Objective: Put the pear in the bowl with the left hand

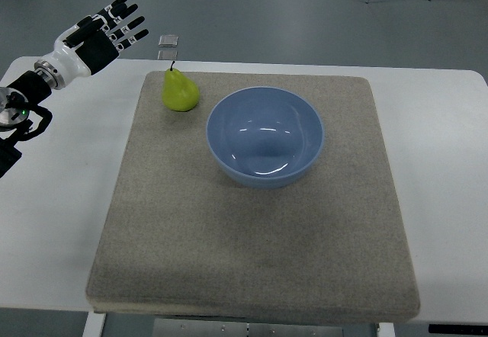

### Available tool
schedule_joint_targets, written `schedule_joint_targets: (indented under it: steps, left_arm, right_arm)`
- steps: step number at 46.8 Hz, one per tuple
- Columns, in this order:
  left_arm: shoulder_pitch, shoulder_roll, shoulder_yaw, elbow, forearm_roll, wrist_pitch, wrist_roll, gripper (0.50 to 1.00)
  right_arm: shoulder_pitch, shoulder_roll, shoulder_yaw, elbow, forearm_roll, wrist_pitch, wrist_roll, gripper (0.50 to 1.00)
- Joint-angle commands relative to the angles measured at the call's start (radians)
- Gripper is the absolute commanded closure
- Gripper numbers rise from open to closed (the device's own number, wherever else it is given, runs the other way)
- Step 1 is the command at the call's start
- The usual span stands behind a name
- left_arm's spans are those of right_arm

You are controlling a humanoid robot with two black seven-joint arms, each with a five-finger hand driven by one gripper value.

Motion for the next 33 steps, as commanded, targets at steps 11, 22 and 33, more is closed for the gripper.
schedule_joint_targets:
  steps: [11,22,33]
  left_arm:
    - [-0.001,-0.003,-0.002,0.005,0.001,-0.002,0.000,0.506]
    - [-0.021,-0.003,-0.003,0.016,0.000,-0.002,0.000,0.506]
    - [-0.023,-0.001,0.000,0.048,0.002,-0.003,0.000,0.506]
  right_arm:
    - [0.000,0.000,-0.001,0.000,0.000,0.000,0.000,0.574]
    - [0.000,0.000,-0.001,0.000,0.000,0.000,-0.001,0.576]
    - [0.000,0.000,-0.001,0.000,0.000,0.000,0.000,0.576]
